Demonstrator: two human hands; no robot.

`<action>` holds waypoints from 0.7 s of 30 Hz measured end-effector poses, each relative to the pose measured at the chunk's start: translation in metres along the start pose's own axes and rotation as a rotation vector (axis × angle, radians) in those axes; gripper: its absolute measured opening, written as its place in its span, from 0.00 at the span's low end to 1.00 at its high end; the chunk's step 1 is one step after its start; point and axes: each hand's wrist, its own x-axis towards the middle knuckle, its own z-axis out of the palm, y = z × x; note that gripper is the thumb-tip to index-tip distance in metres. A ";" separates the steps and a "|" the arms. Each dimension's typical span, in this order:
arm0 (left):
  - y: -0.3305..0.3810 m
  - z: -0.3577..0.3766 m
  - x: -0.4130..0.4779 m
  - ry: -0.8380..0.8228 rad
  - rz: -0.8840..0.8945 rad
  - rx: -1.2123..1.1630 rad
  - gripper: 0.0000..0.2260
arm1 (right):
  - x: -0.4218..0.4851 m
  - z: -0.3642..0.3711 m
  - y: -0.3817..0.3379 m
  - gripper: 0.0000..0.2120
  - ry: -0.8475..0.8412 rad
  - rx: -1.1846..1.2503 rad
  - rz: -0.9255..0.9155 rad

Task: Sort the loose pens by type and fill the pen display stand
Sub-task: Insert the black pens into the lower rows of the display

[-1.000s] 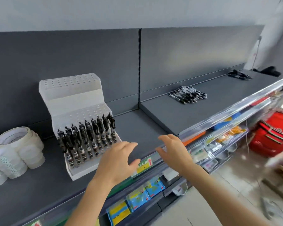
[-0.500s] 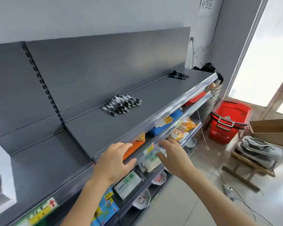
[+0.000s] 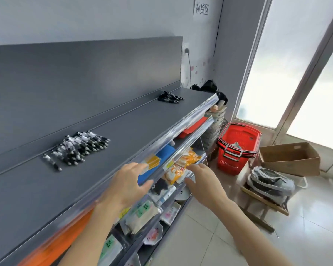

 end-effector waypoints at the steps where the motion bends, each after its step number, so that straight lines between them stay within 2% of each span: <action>1: 0.002 0.005 0.018 0.006 0.003 -0.009 0.22 | 0.016 -0.001 0.007 0.20 -0.002 0.002 -0.001; 11: 0.001 0.043 0.228 0.048 -0.042 -0.024 0.23 | 0.218 -0.022 0.073 0.18 -0.030 -0.054 -0.036; 21: -0.016 0.061 0.368 0.053 -0.161 0.029 0.22 | 0.398 -0.028 0.117 0.15 -0.082 -0.033 -0.101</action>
